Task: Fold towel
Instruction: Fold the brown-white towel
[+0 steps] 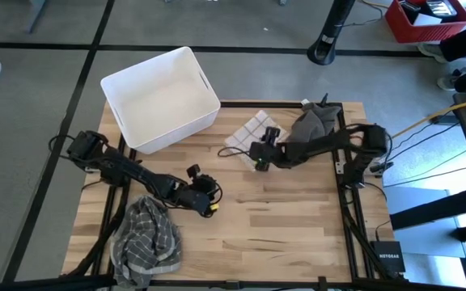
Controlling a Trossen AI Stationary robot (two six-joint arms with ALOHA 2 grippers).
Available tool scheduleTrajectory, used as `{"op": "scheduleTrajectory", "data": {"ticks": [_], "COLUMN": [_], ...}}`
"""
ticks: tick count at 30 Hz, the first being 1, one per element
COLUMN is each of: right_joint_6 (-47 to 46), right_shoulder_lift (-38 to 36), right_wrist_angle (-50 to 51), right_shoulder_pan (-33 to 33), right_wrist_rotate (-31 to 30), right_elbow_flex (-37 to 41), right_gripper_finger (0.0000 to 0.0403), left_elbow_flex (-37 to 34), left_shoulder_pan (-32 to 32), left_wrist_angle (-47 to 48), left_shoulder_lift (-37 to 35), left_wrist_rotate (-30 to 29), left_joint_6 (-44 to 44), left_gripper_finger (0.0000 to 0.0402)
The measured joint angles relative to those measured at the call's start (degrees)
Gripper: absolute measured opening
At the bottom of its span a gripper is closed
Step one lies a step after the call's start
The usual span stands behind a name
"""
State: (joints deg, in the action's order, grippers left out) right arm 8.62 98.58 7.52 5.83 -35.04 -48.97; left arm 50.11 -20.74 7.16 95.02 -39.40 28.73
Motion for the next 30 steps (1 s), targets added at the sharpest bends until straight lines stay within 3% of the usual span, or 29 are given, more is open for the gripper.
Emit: {"op": "scheduleTrajectory", "data": {"ticks": [5, 8, 13, 15, 18, 24, 27, 30], "right_joint_6": [-13.11, -19.75, -24.68, -23.16, -13.9, -2.89, -2.11, -6.21], "right_shoulder_lift": [-6.47, -7.1, -2.43, -0.33, -0.28, -5.37, -7.98, -9.76], "right_wrist_angle": [10.11, 0.94, -13.24, -12.47, -5.79, 17.61, 23.59, 18.22], "right_shoulder_pan": [-2.47, -3.23, -3.17, -3.13, -3.13, -4.85, -4.76, -3.41], "right_wrist_rotate": [12.14, 14.23, 10.07, 9.96, 16.03, 25.65, 26.68, 21.42], "right_elbow_flex": [-1.29, 1.14, 6.32, 6.62, 6.16, 1.34, -2.3, -2.59], "right_gripper_finger": [0.0193, 0.0193, 0.0193, 0.0193, 0.0193, 0.0193, 0.0193, 0.0193], "left_elbow_flex": [0.11, 0.11, 0.11, 0.11, 0.12, 0.13, 0.13, 0.13], "left_shoulder_pan": [-1.18, -1.14, -0.86, -0.89, -1.34, -1.78, -1.76, -1.72], "left_wrist_angle": [-0.31, -0.26, -0.35, -0.33, -0.23, -0.16, -0.16, -0.35], "left_shoulder_lift": [-0.04, -0.04, -0.04, -0.09, -0.09, 0.0, 0.02, 0.02], "left_wrist_rotate": [0.04, 0.02, -0.21, -0.21, -0.23, -0.24, -0.26, -0.26], "left_joint_6": [0.61, 0.29, -1.63, -1.61, -1.18, -0.19, -0.22, -0.22], "left_gripper_finger": [0.0141, 0.0141, 0.0141, 0.0141, 0.0141, 0.0141, 0.0141, 0.0141]}}
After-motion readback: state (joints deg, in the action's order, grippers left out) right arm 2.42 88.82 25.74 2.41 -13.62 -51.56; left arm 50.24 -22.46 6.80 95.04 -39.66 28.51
